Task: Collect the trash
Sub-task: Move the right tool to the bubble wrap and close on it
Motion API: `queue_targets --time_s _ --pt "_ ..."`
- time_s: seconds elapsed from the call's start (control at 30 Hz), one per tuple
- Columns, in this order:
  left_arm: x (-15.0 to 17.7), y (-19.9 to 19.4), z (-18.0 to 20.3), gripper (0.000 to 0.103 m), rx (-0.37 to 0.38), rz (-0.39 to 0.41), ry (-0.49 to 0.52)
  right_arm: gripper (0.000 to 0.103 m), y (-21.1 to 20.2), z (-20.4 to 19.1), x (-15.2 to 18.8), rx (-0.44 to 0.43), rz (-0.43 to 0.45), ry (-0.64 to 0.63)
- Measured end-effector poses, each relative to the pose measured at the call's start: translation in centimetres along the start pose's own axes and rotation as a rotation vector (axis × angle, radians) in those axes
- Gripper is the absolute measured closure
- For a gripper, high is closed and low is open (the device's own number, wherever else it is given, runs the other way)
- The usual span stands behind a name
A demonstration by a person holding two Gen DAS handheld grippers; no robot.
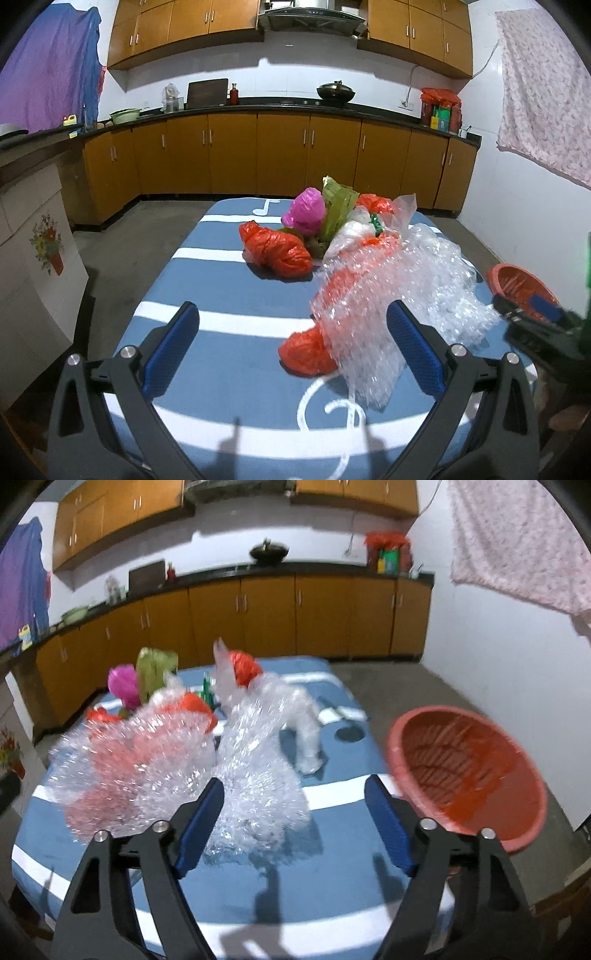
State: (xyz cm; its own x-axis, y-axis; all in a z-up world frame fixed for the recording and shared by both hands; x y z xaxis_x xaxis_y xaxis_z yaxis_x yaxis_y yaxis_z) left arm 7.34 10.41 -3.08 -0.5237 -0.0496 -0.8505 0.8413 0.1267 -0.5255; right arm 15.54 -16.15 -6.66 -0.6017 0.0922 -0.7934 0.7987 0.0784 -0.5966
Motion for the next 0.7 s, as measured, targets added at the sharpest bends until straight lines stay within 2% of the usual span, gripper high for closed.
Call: queue_targets --time_s 0.23,0.43,0.53,0.63,0.7 --pt "-1.2 3.0 0.4 0.005 0.041 -0.014 0.020 0.033 3.7 -0.4 0.4 -0.034 -0.096 -0.011" --pt "-1.1 5.7 1.7 0.021 0.102 -0.080 0.044 0.062 5.2 -0.8 0.9 -0.079 -0.154 -0.021" --pt "-0.8 6.5 1.9 0.033 0.126 -0.106 0.041 0.072 5.2 -0.8 1.0 -0.097 -0.156 -0.019" --pt "-0.7 6.7 2.2 0.054 0.145 -0.113 0.049 0.079 4.9 -0.8 1.0 -0.105 -0.145 -0.023" --pt "-0.7 6.6 2.3 0.073 0.156 -0.111 0.057 0.082 4.7 -0.6 0.9 -0.113 -0.139 -0.023"
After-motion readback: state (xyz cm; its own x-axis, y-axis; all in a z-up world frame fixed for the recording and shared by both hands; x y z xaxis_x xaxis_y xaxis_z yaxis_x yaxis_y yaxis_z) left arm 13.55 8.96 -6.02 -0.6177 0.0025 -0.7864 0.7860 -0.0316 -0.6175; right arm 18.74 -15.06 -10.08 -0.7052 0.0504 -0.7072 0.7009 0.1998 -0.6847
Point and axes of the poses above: each gripper's, at about its wrist camera, not at the fingertips, and y roughly the way its jaws point, z to its right, x to its underside, the point moved 1 cm from there along y, roughly the way its jaws point, and after that the axes turned 6 degrees about y, right-handed, at the moved point
